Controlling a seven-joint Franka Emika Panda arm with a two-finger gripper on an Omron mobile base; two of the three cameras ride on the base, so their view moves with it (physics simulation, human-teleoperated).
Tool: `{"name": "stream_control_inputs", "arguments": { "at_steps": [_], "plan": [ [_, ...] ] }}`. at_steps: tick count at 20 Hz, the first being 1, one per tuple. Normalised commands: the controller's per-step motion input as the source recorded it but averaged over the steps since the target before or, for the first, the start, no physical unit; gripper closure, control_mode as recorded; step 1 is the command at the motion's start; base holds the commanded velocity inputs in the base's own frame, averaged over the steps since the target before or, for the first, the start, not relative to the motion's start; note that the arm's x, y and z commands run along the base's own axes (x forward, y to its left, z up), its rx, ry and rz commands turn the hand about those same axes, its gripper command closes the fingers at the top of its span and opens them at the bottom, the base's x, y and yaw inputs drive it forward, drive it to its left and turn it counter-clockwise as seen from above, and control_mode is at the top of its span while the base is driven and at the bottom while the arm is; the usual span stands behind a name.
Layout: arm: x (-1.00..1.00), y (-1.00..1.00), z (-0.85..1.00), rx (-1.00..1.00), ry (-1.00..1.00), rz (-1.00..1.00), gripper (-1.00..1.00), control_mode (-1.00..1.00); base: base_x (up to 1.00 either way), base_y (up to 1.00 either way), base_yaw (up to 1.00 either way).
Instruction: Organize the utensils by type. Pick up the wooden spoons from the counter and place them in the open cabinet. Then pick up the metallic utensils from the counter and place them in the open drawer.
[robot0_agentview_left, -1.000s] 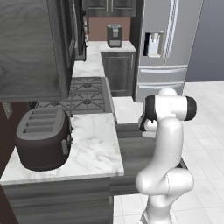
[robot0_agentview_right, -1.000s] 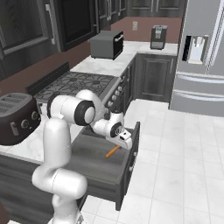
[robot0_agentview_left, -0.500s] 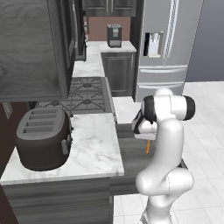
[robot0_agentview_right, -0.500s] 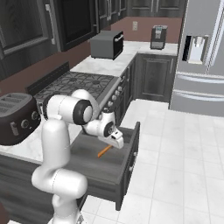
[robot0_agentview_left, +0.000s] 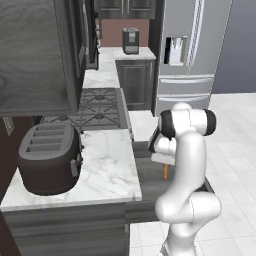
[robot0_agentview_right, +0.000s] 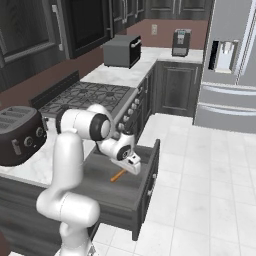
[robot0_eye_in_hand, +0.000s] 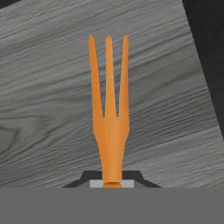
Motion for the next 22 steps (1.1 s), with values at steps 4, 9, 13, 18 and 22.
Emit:
{"name": "stream_control_inputs", "arguments": {
  "at_steps": [4, 9, 13, 18, 22],
  "plan": [
    [0.17, 0.0, -0.29, 0.17, 0.01, 0.08, 1.0, -1.0, 0.0, 0.0, 0.0],
    [0.16, 0.03, -0.25, 0.05, 0.0, 0.07, 1.0, -1.0, 0.0, 0.0, 0.0],
    [0.17, 0.09, -0.22, 0.0, 0.0, 0.04, 1.0, -1.0, 0.0, 0.0, 0.0],
    [0.21, 0.19, -0.16, 0.0, 0.04, 0.01, -1.0, -1.0, 0.0, 0.0, 0.0],
    [0.17, 0.08, -0.1, 0.0, 0.06, 0.0, -1.0, -1.0, 0.0, 0.0, 0.0]
  ]
}}
